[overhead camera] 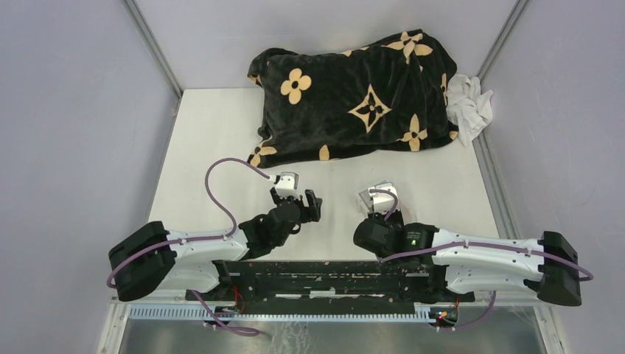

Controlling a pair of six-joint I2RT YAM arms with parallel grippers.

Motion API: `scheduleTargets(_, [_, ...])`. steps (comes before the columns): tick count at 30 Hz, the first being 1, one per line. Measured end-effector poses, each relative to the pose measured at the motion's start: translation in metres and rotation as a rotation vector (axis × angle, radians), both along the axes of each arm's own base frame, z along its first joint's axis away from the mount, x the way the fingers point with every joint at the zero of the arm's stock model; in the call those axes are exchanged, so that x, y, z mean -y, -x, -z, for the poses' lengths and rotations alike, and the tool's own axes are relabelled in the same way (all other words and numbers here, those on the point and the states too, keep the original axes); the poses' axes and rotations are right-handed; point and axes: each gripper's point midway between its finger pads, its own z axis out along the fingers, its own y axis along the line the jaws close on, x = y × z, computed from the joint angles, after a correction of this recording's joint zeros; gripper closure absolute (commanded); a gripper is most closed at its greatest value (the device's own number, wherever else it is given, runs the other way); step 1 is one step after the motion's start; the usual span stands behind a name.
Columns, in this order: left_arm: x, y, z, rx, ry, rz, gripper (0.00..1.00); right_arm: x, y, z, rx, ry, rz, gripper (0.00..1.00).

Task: Put the credit cards into the card holder
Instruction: Pick up the card holder from the center of the board.

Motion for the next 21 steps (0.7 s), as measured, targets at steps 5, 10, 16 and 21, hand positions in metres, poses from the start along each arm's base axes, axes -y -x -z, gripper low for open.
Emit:
scheduleTargets(5, [-0.001,0.001,-0.004,0.011,0.018,0.0,0.17,-0.002,-0.003,-0.028,0.031,-0.017,-0.023,0.99])
scheduleTargets(10, [-0.003,0.002,-0.01,0.034,0.034,0.009,0.17,-0.003,-0.004,-0.056,0.056,-0.046,-0.054,0.99])
scheduleTargets(16, [-0.004,0.002,-0.02,0.06,0.06,0.015,0.17,-0.01,-0.003,-0.09,0.077,-0.121,-0.103,0.99])
scheduleTargets(21, [-0.005,0.003,-0.026,0.072,0.069,0.023,0.17,-0.023,0.001,-0.096,0.043,-0.143,-0.174,0.99])
